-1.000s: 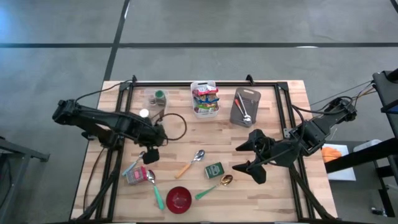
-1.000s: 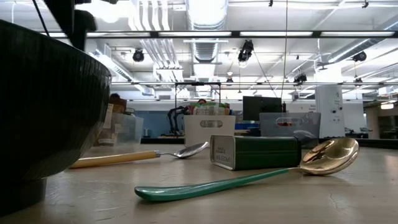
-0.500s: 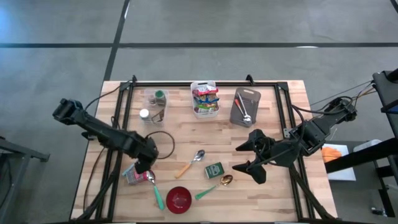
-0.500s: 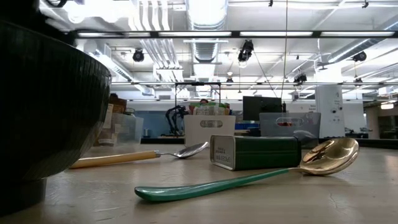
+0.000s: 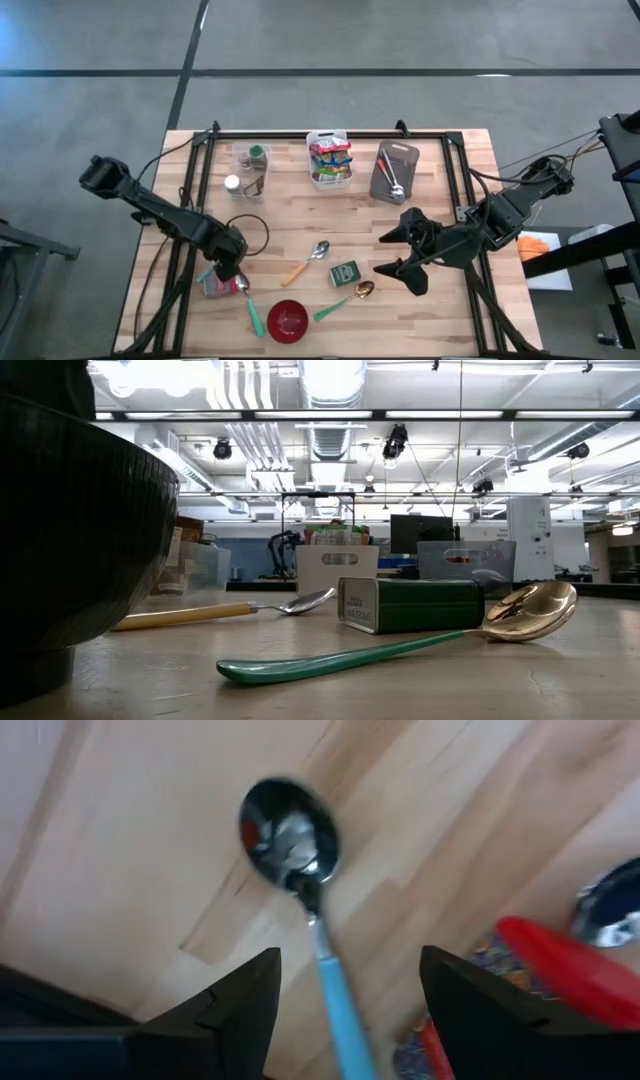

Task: Pick & Place Food Item
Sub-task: Put the light blue spoon into the black bin

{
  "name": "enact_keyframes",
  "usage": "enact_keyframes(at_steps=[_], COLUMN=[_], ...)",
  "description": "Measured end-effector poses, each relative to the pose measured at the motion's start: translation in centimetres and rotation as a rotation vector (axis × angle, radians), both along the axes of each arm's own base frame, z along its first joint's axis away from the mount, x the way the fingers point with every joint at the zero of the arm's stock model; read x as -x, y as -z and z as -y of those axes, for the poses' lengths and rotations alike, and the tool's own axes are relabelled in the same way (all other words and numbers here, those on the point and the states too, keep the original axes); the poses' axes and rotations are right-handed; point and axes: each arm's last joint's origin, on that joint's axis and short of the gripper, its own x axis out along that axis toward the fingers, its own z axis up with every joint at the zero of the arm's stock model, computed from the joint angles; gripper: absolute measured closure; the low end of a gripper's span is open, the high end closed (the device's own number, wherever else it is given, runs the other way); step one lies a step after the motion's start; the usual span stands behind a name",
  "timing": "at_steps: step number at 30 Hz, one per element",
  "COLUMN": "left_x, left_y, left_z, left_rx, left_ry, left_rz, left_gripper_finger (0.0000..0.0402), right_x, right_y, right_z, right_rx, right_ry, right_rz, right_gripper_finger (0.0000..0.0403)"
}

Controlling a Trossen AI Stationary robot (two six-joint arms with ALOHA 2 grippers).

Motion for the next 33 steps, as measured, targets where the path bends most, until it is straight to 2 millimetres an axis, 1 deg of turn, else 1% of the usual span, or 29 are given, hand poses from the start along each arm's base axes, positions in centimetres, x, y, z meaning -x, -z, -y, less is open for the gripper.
enact_keyframes(at_steps=[7,12,14,16,18,26,27,33], left_x=[1.2,1.6,1.7,1.7,1.8,1.7,1.6,0.8], left_y=[1.3,2.0,2.1,2.1,2.1,2.1,2.1,1.4], left_z=[-0.4,-0.5,-0.5,-0.5,-0.6,-0.5,-0.5,-0.1], left_rx=[0.015,0.042,0.040,0.037,0.036,0.049,0.049,0.050], left_ry=[0.005,0.008,0.009,0.018,0.035,0.039,0.038,0.040], left_rz=[-0.048,-0.052,-0.053,-0.054,-0.055,-0.046,-0.045,-0.006], left_gripper_finger=[0.0161,0.0163,0.0170,0.0188,0.0217,0.0377,0.0386,0.0397], right_x=[0.0,0.0,0.0,0.0,0.0,0.0,0.0,0.0], right_y=[0.0,0.0,0.0,0.0,0.0,0.0,0.0,0.0], right_z=[0.0,0.0,0.0,0.0,0.0,0.0,0.0,0.0], right_rx=[0.000,0.000,0.000,0.000,0.000,0.000,0.000,0.000], right_ry=[0.000,0.000,0.000,0.000,0.000,0.000,0.000,0.000], right_rz=[-0.001,0.000,0.000,0.000,0.000,0.000,-0.001,-0.001], right_gripper_finger=[0.0005,0.0005,0.0005,0.0005,0.0005,0.0005,0.0005,0.0005])
